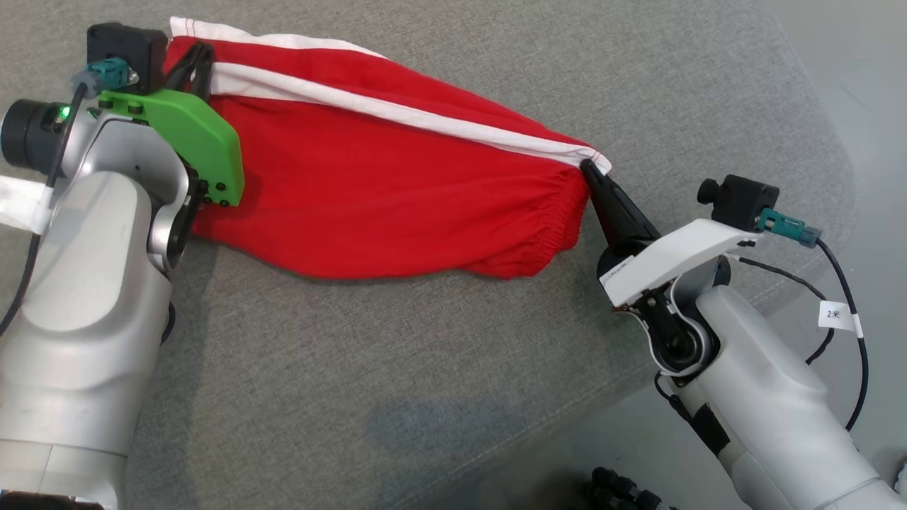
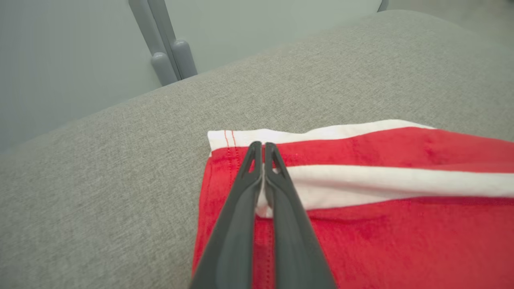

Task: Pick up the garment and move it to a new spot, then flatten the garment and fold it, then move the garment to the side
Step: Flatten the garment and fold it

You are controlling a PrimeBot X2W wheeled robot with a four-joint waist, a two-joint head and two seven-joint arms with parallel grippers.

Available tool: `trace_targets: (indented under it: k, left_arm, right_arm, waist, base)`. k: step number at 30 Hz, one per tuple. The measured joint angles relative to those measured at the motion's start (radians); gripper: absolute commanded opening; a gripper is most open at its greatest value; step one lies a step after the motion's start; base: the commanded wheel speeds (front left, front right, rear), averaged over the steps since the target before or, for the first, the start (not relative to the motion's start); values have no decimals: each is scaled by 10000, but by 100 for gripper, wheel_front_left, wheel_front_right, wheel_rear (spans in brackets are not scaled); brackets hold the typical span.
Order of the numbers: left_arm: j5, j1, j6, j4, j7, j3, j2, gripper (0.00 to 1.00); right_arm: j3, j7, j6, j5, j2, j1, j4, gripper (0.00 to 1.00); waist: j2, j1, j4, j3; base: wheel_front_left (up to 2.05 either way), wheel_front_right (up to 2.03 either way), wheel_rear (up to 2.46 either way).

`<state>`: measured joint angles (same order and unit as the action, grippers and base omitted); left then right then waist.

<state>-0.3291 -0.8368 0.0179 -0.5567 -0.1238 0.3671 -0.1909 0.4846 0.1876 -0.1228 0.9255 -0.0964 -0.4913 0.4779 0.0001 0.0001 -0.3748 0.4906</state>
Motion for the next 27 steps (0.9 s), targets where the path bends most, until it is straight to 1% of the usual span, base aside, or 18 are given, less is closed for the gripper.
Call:
trace_targets:
  k: [8,9,10,11,12,13,14,20,27]
  left_arm:
    - [146,-664,75,-566,299,42,146,0]
    - [230,-706,77,-652,374,46,144,5]
    - [290,-750,77,-763,391,44,146,24]
    - [299,-774,77,-849,485,27,144,37]
    - [299,-799,77,-926,560,17,146,47]
    - [307,-839,77,-1014,606,15,146,93]
    - [353,-886,75,-1103,685,15,144,100]
    - [437,-1142,67,-1511,1164,19,169,100]
    - [426,-1156,71,-1850,1743,23,382,100]
  right_arm:
    - [155,94,-2,2,98,-381,577,0]
    - [178,140,-2,2,119,-417,650,2]
    - [188,142,-4,2,146,-452,717,16]
    - [192,146,-4,2,174,-498,794,38]
    - [196,163,-4,2,190,-549,851,50]
    - [198,228,-4,2,198,-591,897,79]
    - [211,240,-6,0,201,-631,957,100]
    - [286,349,-4,-138,142,-784,1317,100]
    - [282,464,-4,-384,-267,-789,1540,100]
  waist:
    - [0,0,-92,117]
    - [0,0,-97,122]
    - [0,0,-101,126]
    - [0,0,-102,127]
    - [0,0,-102,127]
    - [0,0,-100,125]
    - [0,0,-95,120]
    - [0,0,12,8]
    - [0,0,232,-235]
  base:
    - [0,0,0]
    - [0,0,0]
    - [0,0,0]
    - [0,0,0]
    - [0,0,0]
    - [0,0,0]
    - [0,0,0]
    - [0,0,0]
    - [0,0,0]
